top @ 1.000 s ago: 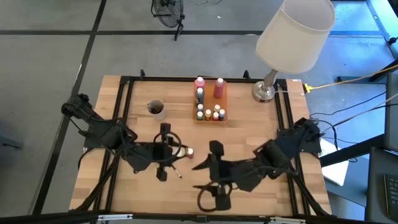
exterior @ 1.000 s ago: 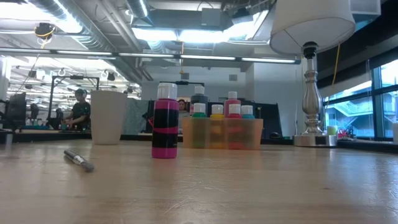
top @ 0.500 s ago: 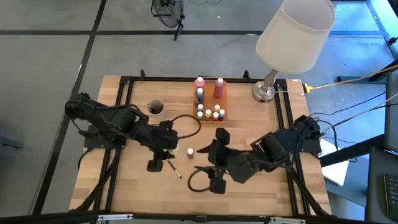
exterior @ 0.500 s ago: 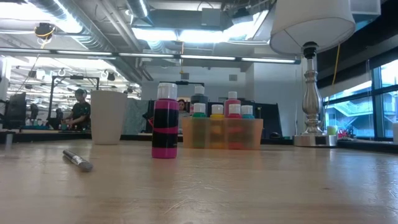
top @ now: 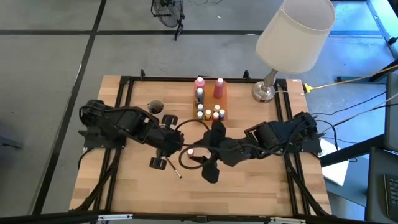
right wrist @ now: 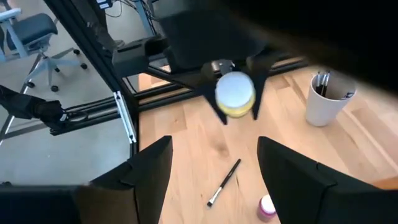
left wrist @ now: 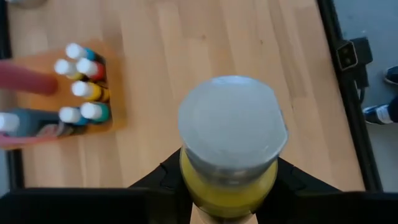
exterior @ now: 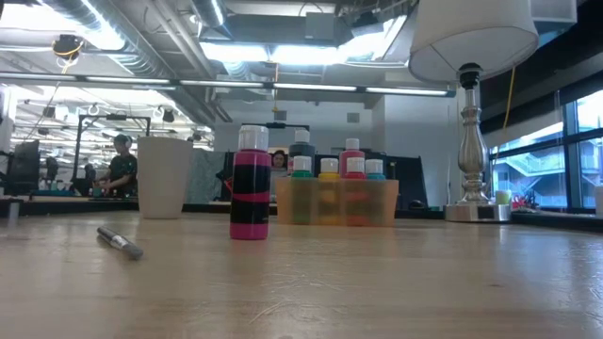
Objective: Pick & Place Paint Supplies
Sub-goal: Put the small light yellow paint bottle into the orange bin
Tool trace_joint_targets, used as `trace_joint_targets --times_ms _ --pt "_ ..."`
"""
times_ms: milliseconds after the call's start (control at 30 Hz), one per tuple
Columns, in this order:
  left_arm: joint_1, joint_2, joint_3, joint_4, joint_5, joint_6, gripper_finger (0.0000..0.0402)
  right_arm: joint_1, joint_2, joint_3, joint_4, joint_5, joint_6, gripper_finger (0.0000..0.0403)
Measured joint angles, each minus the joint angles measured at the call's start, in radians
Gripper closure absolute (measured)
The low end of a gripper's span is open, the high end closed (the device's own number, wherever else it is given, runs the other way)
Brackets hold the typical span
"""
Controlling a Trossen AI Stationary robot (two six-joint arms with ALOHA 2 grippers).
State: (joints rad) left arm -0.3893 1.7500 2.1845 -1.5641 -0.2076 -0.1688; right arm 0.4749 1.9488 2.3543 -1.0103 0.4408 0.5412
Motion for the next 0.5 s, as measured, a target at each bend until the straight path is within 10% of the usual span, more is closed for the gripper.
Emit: trace_joint_targets --times_ms 500 --pt "-0.003 0.037 0.094 -0.008 -0.024 0.076 0.0287 -0.015 0.069 0.000 0.085 0.072 -0.224 0.0165"
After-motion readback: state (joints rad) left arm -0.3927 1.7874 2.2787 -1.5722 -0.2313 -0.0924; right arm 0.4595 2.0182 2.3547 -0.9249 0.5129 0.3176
